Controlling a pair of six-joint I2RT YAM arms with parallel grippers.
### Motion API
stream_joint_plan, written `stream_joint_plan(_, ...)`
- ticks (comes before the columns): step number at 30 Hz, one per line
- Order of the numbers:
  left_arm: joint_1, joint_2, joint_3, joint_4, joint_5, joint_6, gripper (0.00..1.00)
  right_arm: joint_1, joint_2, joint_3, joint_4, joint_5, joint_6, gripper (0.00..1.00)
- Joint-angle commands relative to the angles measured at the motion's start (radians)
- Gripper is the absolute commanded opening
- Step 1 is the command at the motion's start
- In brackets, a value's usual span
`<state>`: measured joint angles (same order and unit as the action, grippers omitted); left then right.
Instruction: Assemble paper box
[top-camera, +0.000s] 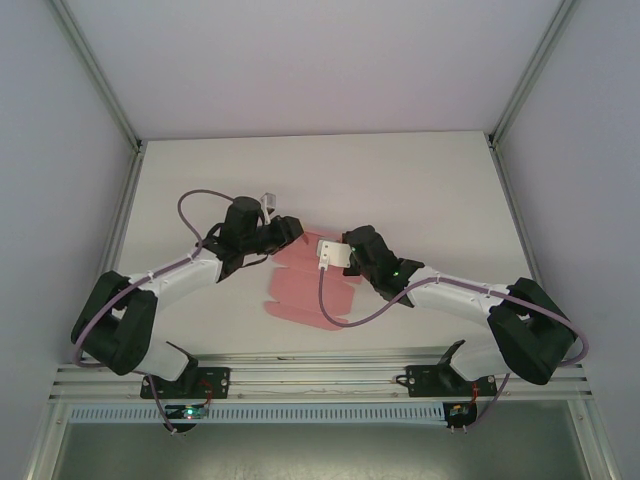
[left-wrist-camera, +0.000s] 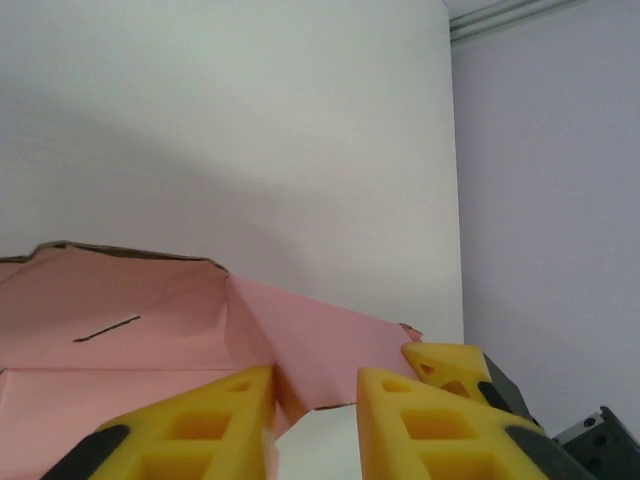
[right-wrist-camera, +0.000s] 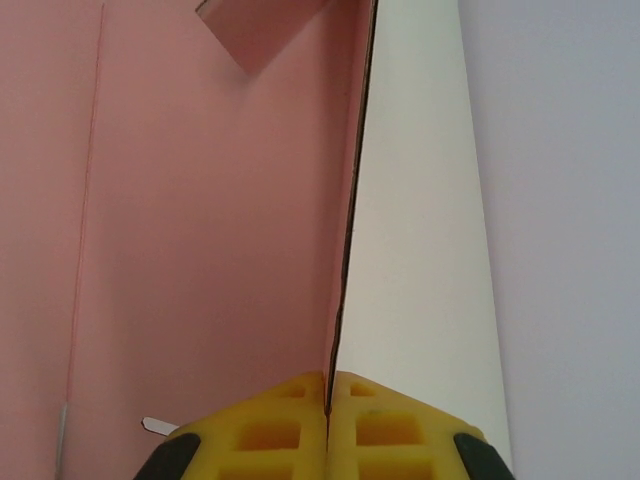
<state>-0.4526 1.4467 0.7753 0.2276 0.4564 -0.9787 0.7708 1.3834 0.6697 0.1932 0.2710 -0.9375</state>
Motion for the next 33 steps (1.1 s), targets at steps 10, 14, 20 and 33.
stream_joint_plan(10,-0.015,-0.318,-0.045,-0.444,-0.225,0.297,0.98,-0.001,-0.046,-0.009,-0.007,-0.033,0.054,0.0)
stream_joint_plan(14,-0.006,-0.442,-0.117,-0.5,-0.233,0.329,1.0,-0.013,-0.071,-0.014,-0.006,-0.055,0.064,0.0)
stream_joint_plan(20,0.008,-0.423,-0.147,-0.5,-0.179,0.359,1.0,-0.048,-0.109,-0.03,-0.003,-0.136,0.092,0.0)
stream_joint_plan(33,0.052,-0.181,-0.128,-0.288,-0.177,0.424,0.78,-0.086,-0.089,-0.016,-0.027,-0.183,0.113,0.0)
